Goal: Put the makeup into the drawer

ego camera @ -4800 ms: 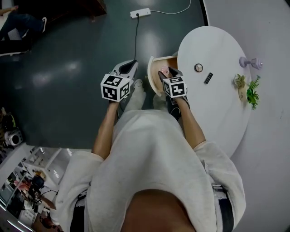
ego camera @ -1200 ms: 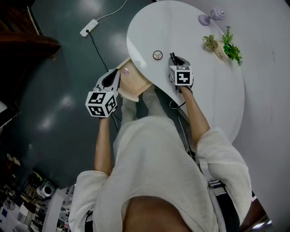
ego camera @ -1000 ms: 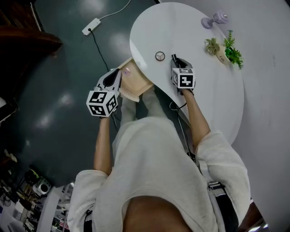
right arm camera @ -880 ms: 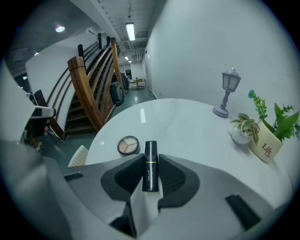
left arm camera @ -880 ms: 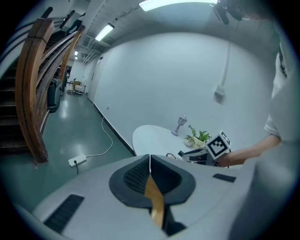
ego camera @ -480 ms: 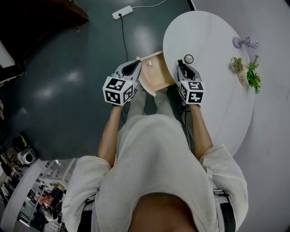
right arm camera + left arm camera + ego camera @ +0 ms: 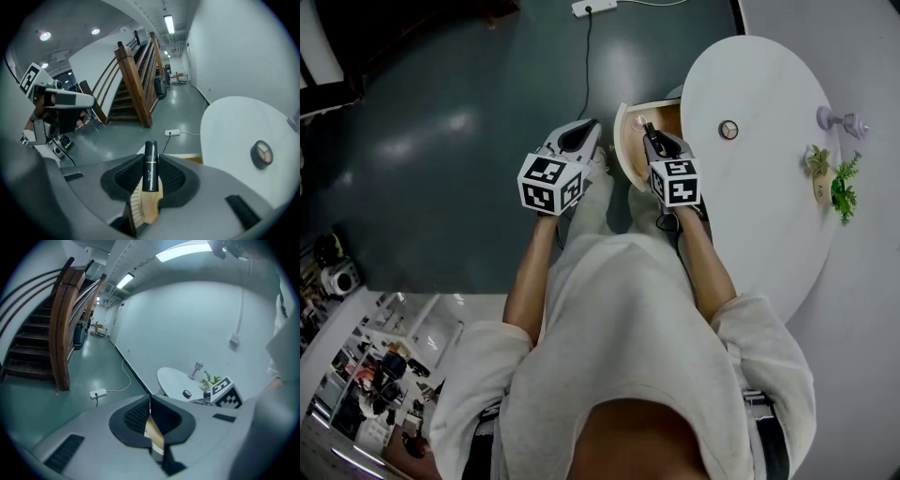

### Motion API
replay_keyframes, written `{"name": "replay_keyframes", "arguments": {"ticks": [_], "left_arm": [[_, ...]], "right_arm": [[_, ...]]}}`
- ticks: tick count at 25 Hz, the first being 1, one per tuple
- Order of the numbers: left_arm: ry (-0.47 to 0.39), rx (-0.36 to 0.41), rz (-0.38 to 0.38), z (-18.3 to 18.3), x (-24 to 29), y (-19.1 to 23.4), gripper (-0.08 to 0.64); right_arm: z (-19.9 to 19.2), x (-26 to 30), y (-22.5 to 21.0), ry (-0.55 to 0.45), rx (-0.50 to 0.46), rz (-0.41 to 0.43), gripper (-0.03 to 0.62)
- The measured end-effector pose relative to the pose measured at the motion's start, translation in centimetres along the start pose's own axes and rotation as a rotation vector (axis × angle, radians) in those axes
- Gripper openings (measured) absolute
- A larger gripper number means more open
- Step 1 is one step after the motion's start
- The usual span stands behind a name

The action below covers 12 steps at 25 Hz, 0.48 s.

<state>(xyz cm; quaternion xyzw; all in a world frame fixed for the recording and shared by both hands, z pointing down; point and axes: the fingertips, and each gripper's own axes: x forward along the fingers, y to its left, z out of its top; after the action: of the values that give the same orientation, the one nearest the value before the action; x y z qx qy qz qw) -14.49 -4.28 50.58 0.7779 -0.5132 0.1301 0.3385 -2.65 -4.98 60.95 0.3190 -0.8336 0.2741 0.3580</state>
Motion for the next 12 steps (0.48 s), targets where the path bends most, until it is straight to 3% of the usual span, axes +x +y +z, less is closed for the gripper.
{"name": "replay_keyframes", "arguments": {"ticks": [12], "left_arm": [[0.040,-0.058,0.017,-2.7,0.7,3.5,0.014]], "right_arm": [[-9.2,10.4,-1.3,0.295,0.005,0.035,0.095]]}}
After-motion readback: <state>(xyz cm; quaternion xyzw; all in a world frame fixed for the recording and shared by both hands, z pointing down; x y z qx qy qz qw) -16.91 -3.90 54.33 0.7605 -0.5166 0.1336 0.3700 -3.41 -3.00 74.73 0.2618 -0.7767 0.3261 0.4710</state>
